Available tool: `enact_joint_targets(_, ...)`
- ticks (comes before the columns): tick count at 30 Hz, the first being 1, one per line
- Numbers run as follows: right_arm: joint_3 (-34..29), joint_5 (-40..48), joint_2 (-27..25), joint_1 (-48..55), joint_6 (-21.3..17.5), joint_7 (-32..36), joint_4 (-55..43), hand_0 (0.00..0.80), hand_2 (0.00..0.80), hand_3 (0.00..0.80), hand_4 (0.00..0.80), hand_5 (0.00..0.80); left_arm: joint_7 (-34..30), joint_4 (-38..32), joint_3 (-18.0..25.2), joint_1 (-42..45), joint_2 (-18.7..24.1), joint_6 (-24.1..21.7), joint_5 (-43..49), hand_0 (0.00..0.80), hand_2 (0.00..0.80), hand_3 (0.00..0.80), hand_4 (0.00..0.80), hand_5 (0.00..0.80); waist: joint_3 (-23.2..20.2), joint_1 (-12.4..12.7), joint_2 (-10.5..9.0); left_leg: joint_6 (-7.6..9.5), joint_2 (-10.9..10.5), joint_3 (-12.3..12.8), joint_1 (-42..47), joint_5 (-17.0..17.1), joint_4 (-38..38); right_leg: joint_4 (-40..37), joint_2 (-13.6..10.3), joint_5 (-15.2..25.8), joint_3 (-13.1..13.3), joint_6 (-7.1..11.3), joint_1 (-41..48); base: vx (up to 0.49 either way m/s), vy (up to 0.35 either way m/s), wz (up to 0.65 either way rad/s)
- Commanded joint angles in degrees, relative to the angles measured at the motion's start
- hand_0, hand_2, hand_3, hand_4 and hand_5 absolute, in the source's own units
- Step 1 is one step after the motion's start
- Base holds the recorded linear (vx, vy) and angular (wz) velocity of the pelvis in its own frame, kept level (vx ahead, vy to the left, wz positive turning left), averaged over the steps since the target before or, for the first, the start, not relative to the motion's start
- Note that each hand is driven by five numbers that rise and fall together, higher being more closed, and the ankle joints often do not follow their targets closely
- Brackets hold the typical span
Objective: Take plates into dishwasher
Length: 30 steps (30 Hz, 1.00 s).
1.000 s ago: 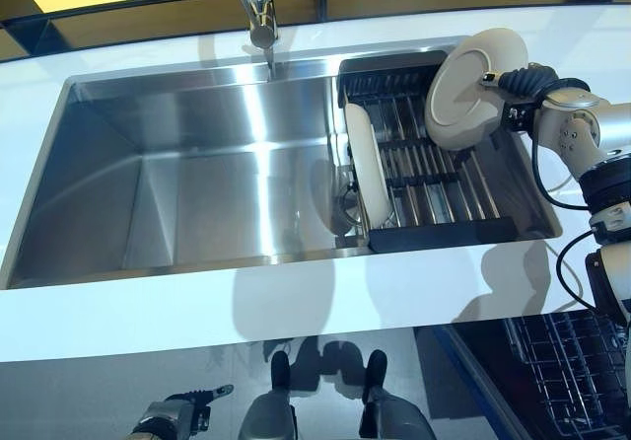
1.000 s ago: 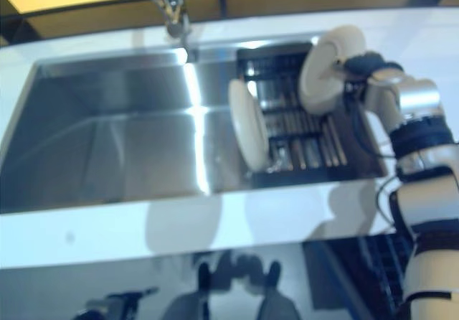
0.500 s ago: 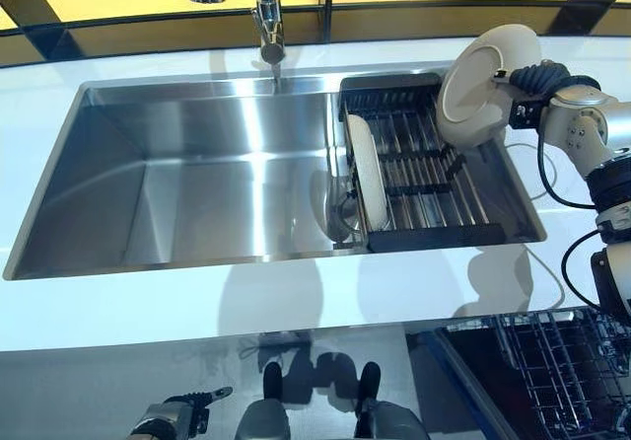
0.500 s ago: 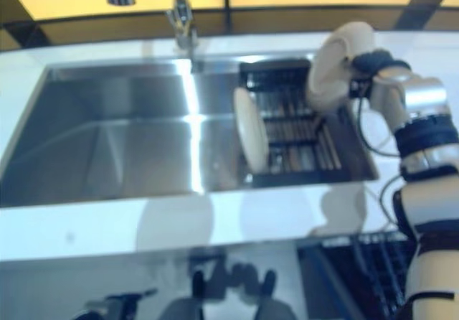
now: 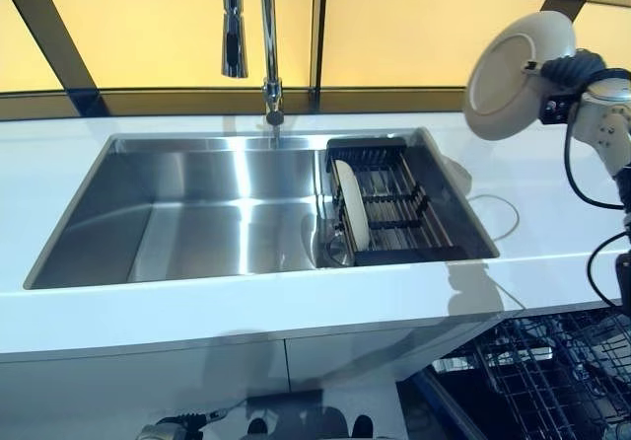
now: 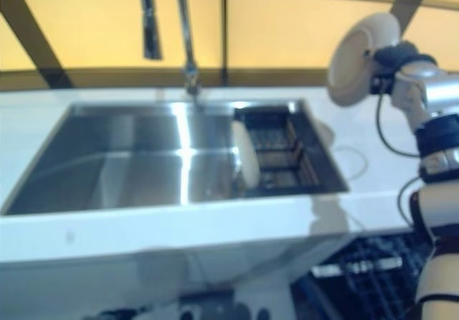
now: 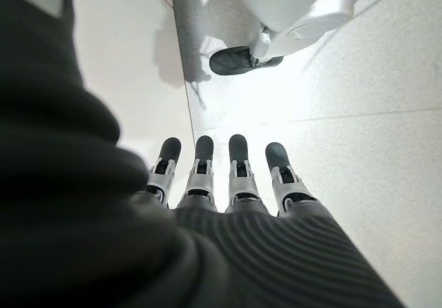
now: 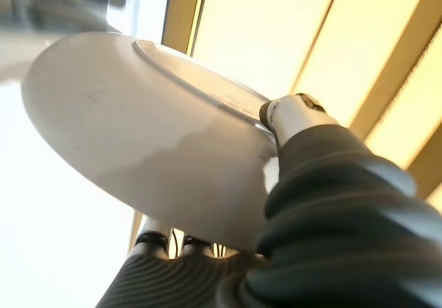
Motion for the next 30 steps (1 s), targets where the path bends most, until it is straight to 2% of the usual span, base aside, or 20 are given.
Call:
enact_joint_targets(1,6.1,-6.5,-6.7,-10.5,-4.8,1.8,1.6,0.8,0.8,0.8,0.8,0.8,-0.8,4.8,-2.3,-0.6,2.3,-1.7,3.8,0.0,0.0,0.0,0.0,0.0,-1.9,-1.5,-2.21,-0.62,0.5,1.8,1.8,-1.9,0.1,0.1,-0.5,-3.8,2.4,3.59,4.0,0.019,-0.008,-0.23)
enact_joint_targets(8,8.3,-12.2,-14.3,-10.3,-6.2,7.9,-0.1,0.8,0.8,0.8,0.8,0.8,-2.0,4.7,-1.6,1.4,2.5,-3.8,6.2,0.0,0.0,0.0,0.0,0.0,-2.3,-4.0,-2.75,-0.62,1.3,3.5,3.0,-2.4,0.1,0.1,0.8,-3.7,5.4,3.4,3.5,0.002,-0.008,-0.19)
enact_joint_targets(13,6.6,-13.3,-19.1,-6.5,-5.9,12.0,-1.8,0.8,0.8,0.8,0.8,0.8,-2.5,4.1,-1.4,2.1,2.3,-5.2,7.2,0.0,0.0,0.0,0.0,0.0,-2.5,-6.3,-2.88,-0.65,1.8,4.7,3.5,-2.6,0.1,0.1,1.7,-3.5,7.8,3.23,2.7,0.001,0.006,-0.25)
enact_joint_targets(23,-3.2,-16.3,-26.0,7.1,-7.8,19.9,-4.1,0.8,0.8,0.8,0.8,0.8,-2.6,3.4,-1.2,1.7,2.1,-6.4,8.3,0.0,0.0,0.0,0.0,0.0,-2.1,-10.8,-2.64,-0.8,2.8,7.7,4.1,-2.9,0.1,0.1,3.0,-2.7,11.6,3.3,0.4,-0.025,-0.011,-0.2)
enact_joint_targets(30,-14.6,-21.1,-27.9,23.0,-11.4,24.1,-6.9,0.8,0.8,0.8,0.8,0.8,-2.6,3.4,0.3,2.2,2.0,-6.5,9.0,0.0,0.0,0.0,0.0,0.0,-1.6,-13.9,-1.81,-0.96,3.1,10.1,4.6,-3.1,0.1,0.1,3.6,-2.1,13.1,3.37,-1.0,-0.039,-0.014,-0.2)
